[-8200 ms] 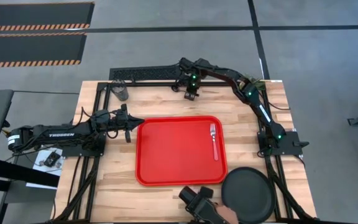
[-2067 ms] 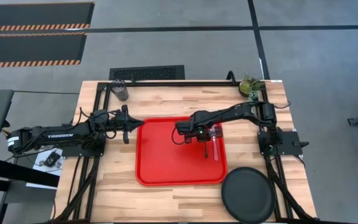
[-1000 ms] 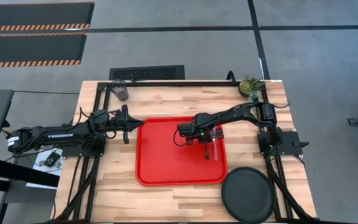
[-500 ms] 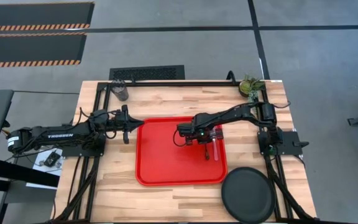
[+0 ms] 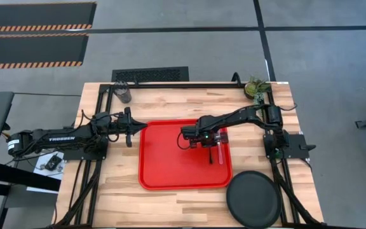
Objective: Pick and place plate/cup/fork/spoon on tray
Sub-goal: Put the black spoon to the left of the red fork on the red tray
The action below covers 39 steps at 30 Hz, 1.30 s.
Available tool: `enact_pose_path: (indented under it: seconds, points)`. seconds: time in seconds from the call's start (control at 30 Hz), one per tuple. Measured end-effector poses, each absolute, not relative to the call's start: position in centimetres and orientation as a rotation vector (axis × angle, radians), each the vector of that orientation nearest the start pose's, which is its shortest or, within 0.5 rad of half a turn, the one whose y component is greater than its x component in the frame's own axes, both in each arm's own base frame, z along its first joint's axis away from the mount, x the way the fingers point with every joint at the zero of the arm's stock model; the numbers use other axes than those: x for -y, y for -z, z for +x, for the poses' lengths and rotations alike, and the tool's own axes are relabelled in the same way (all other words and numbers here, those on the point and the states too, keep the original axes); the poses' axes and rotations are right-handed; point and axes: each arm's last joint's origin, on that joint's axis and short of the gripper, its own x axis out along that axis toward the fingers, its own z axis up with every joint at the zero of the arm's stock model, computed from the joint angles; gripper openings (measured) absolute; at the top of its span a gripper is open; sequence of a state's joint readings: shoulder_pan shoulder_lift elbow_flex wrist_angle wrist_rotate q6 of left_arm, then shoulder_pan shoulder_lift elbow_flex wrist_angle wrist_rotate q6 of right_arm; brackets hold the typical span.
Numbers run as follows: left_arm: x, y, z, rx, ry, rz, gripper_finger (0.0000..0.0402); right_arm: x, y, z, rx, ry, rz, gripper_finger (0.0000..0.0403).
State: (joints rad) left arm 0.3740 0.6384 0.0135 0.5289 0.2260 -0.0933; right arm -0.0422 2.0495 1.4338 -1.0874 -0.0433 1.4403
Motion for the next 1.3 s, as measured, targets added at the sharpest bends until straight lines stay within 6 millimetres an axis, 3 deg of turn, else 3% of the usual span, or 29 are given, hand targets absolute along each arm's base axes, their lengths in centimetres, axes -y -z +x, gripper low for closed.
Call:
enact_pose_path:
  seconds: [1.3]
  points:
    - [-4.41,-15.69,13.02,-0.086,-0.152,-0.119,0.0002,1.92,-15.50,35.64,-1.410,1.267,1.091,0.0072]
